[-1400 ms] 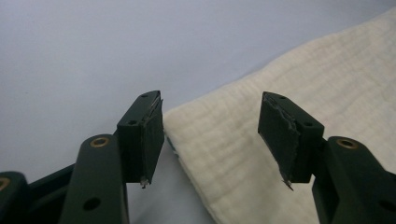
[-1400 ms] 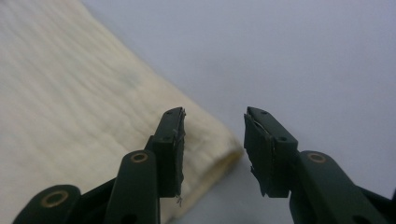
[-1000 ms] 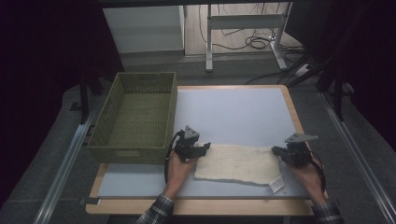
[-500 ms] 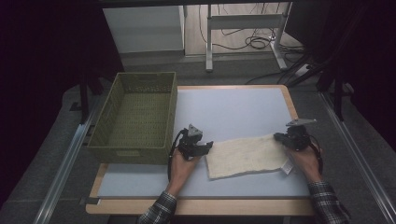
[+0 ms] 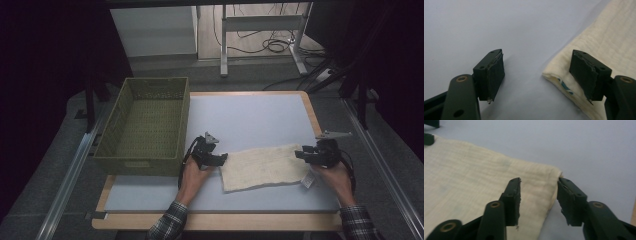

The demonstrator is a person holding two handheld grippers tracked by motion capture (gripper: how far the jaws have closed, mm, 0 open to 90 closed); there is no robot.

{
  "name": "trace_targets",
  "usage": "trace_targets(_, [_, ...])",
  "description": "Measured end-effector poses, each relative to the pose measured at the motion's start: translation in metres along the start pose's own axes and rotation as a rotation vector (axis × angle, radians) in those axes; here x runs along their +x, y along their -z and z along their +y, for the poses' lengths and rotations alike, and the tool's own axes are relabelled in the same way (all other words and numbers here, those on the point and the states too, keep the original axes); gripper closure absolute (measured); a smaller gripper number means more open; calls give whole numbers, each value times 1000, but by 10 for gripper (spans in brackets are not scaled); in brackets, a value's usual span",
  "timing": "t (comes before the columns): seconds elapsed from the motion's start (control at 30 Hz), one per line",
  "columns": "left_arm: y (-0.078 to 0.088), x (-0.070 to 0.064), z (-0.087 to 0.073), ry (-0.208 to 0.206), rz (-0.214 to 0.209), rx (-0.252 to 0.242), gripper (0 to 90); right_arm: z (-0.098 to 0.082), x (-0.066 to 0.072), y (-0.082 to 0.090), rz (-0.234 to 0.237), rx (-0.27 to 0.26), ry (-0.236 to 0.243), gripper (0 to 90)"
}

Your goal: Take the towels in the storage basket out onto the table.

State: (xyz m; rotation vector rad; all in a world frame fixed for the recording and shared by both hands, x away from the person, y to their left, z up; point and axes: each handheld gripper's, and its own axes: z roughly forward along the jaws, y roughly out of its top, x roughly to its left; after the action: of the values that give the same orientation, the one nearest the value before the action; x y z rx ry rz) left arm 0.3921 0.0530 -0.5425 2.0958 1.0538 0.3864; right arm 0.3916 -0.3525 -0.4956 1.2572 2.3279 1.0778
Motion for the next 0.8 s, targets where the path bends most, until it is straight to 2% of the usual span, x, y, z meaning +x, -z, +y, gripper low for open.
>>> trace_targets(0.2, [0, 0, -1, 0, 1, -8, 274, -6, 13, 7, 11, -3, -4, 386])
trace_targets(0.37, [0, 0, -1, 3, 1, -9, 274, -7, 31, 13, -5, -23, 49, 283])
trace_targets(0.43, [0, 0, -1, 4, 1, -9, 274, -6, 36, 14, -15, -20, 60, 278])
trace_targets(0.47, [0, 0, -1, 5, 0, -9, 274, -6, 46, 14, -4, -16, 81, 259])
trace_targets(0.8, [0, 0, -1, 4, -1, -9, 275, 0, 88, 5, 103, -5, 158, 255])
